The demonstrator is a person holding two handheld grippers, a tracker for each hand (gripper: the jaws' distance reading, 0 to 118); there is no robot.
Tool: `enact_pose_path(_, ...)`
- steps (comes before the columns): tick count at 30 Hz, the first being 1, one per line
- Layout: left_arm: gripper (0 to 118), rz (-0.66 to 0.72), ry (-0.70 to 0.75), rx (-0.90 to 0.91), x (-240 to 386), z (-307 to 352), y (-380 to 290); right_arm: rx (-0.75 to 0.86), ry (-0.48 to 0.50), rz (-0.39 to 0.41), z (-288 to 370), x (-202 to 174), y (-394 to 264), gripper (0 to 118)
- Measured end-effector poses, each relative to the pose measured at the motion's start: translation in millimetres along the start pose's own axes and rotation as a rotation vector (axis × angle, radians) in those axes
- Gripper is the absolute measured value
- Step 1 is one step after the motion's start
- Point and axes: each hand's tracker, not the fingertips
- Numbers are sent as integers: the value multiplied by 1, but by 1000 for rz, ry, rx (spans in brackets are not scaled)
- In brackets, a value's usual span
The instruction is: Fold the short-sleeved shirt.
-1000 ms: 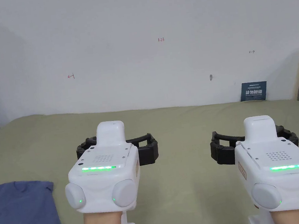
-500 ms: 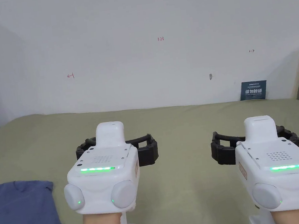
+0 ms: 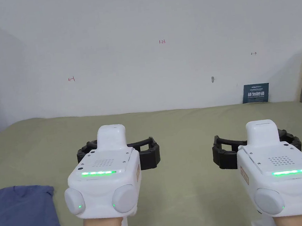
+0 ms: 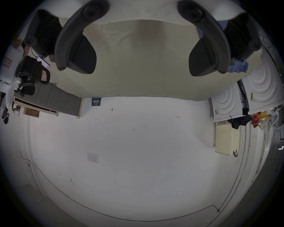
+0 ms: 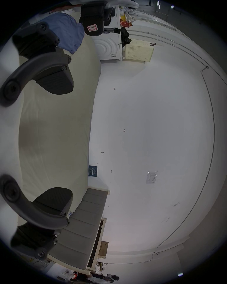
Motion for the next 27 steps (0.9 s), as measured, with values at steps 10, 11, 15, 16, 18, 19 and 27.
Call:
enact_pose_path(10,118,8,-11,2,-4,-1,-2,11,-12,0,2,-1,0,118)
enact_pose_path(11,118,5,-5,1,-3,-1,-3,14,-17,3,2,-1,-1,118)
enact_pose_path(15,118,-1,3,4,-4,-1,-3,3,-7,-2,1,-1,0,118)
enact_pose_path(16,118,0,3,4,-4,-2,-3,1,-5,-1,1,-1,0,118)
enact_pose_path(18,118,2,4,6,-5,-3,-4,-1,-1,1,1,-1,0,118)
enact_pose_path(19,118,2,6,6,-5,-3,-3,0,1,1,1,-1,0,118)
enact_pose_path(27,115,4,7,-4,-6,-3,-3,0,-5,1,3,-2,1,110)
